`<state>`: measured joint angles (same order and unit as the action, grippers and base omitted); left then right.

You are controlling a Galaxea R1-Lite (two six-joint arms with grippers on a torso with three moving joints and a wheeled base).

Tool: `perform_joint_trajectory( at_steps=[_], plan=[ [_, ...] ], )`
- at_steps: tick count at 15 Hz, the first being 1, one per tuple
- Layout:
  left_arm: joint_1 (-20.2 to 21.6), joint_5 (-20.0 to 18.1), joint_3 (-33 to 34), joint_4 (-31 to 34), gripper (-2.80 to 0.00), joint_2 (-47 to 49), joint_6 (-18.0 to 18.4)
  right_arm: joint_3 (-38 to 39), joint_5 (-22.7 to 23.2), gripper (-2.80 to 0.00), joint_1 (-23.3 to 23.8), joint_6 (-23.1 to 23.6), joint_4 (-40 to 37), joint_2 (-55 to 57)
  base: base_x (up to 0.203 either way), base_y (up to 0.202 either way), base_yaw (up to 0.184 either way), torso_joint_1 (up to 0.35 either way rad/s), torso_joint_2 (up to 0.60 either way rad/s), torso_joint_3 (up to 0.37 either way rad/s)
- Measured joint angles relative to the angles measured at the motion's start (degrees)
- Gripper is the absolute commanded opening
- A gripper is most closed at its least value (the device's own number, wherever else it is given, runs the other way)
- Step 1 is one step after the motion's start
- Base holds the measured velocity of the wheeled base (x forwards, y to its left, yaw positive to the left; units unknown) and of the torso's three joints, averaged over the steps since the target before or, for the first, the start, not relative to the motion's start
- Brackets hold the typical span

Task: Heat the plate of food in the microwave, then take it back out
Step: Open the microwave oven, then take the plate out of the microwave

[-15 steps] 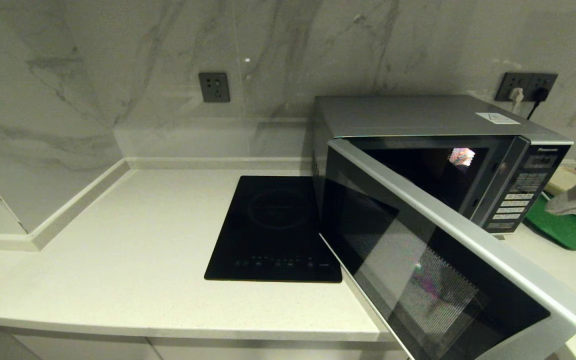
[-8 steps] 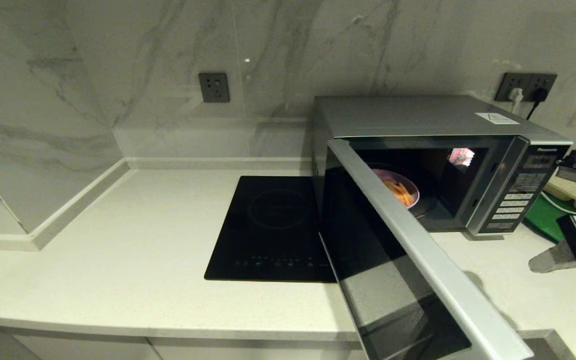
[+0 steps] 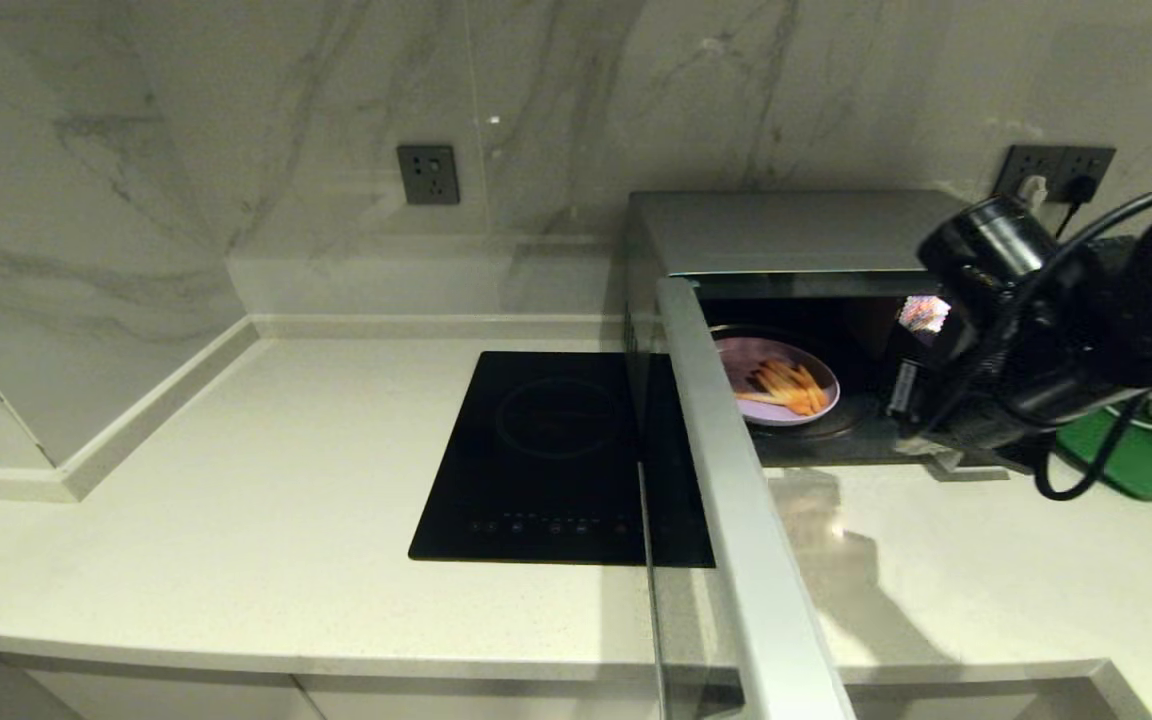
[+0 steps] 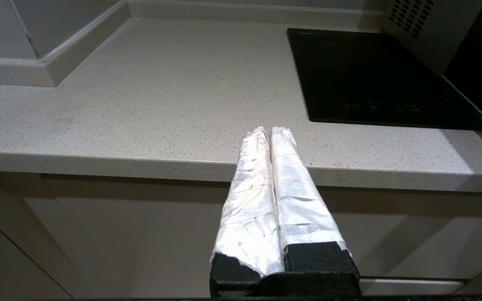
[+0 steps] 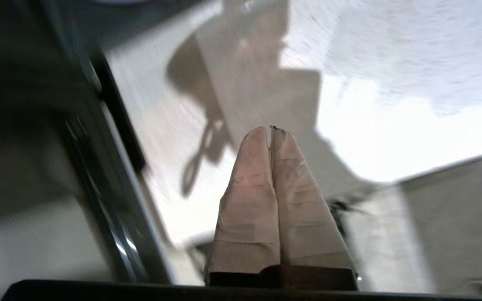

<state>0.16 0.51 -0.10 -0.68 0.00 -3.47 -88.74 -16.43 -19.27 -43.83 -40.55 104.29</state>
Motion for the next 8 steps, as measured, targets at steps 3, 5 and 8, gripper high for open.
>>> perform_joint_trajectory(
  at_steps=[3,5,8],
  plan=[
    [0.0,0.0,0.0,0.0,-2.80,0.0,0.0,-8.3,-1.8,-2.80,-2.0,-11.6,-0.1,8.1,0.000,0.000,0.000,0.000,0.00,0.000],
    [0.0,0.0,0.0,0.0,-2.80,0.0,0.0,-12.9,-1.9,-2.80,-2.1,-17.0,-0.9,12.4,0.000,0.000,0.000,0.000,0.00,0.000],
    [0.0,0.0,0.0,0.0,-2.80,0.0,0.0,-15.5,-1.3,-2.80,-0.6,-19.1,-1.0,16.8,0.000,0.000,0.000,0.000,0.00,0.000]
  ],
)
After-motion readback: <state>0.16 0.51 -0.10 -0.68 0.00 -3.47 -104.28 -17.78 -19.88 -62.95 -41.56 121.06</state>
